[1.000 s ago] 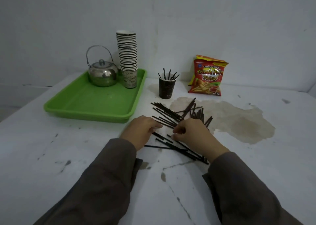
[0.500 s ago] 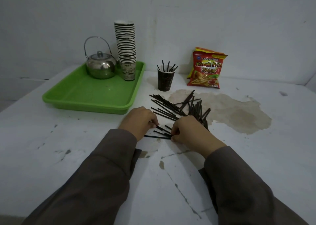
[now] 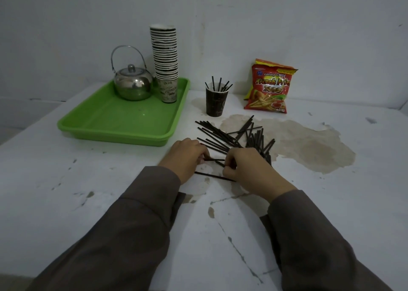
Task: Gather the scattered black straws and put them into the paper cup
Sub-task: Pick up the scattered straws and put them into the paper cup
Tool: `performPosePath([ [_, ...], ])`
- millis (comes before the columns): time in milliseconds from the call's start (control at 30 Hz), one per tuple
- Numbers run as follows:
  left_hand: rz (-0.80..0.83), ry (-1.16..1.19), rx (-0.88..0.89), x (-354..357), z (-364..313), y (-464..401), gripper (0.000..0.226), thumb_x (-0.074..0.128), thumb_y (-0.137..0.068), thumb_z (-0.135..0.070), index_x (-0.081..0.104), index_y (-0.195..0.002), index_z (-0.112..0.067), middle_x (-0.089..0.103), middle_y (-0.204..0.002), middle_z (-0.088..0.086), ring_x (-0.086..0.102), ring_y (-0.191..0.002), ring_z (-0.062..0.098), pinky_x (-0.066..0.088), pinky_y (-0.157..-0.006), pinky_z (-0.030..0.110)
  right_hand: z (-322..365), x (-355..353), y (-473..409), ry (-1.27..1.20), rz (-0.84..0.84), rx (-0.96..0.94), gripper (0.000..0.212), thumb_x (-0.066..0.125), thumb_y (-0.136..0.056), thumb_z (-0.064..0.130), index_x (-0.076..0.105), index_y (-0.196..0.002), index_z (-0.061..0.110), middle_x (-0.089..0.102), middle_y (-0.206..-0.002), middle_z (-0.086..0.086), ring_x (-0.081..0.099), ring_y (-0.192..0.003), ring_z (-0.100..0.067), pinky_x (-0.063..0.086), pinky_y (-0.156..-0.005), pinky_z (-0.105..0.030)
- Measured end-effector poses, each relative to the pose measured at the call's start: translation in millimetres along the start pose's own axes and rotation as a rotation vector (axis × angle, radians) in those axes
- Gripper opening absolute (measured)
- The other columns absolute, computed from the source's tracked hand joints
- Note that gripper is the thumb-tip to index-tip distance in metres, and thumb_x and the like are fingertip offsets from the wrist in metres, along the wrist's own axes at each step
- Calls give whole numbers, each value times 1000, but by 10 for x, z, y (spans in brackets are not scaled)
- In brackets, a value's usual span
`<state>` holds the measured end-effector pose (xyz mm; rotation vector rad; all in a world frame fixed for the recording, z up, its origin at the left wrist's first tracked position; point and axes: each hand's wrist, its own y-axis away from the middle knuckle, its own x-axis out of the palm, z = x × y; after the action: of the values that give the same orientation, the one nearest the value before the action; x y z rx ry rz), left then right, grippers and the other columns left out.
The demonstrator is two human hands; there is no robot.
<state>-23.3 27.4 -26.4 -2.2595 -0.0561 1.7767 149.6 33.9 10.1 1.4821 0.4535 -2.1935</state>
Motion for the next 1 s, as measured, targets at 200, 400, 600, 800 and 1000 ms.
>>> performPosePath([
  [200,-102,193,-19,-13,-38,20,15,51,-89,-8,62,-99,-7,57,-104,11,47,-100,23,28,-75,21,-144,-38,-3,-350,-271,33,9,62,-86,19,58,-90,25,57,-77,12,55,-70,-2,43,-60,-9],
  [400,-397,657,-114,-178,-219,94,11,60,-84,-10,64,-91,-17,63,-82,-6,55,-76,3,40,-69,5,-171,-110,28,-709,-526,58,22,65,-85,15,65,-106,22,67,-82,12,63,-70,6,52,-65,-8],
  [600,-554,1027,-184,-219,-303,80,35,67,-77,-4,66,-83,-38,68,-78,-15,64,-75,-2,51,-74,11,-230,-74,8,-790,-585,117,19,70,-81,20,73,-98,14,71,-85,8,63,-74,9,46,-67,-1],
  [800,-515,1062,-219,-175,-292,75,40,69,-75,-3,66,-89,-40,69,-79,-14,64,-76,-3,54,-77,16,-232,1,-62,-748,-529,137,12,69,-81,18,71,-94,17,68,-79,13,63,-71,7,45,-62,-2],
  [1000,-458,995,-210,-183,-257,64,27,70,-76,-9,68,-89,-32,69,-81,-13,62,-74,-5,50,-70,8,-210,32,-142,-672,-462,110,10,69,-81,19,72,-91,20,64,-72,20,58,-62,15,41,-58,3],
])
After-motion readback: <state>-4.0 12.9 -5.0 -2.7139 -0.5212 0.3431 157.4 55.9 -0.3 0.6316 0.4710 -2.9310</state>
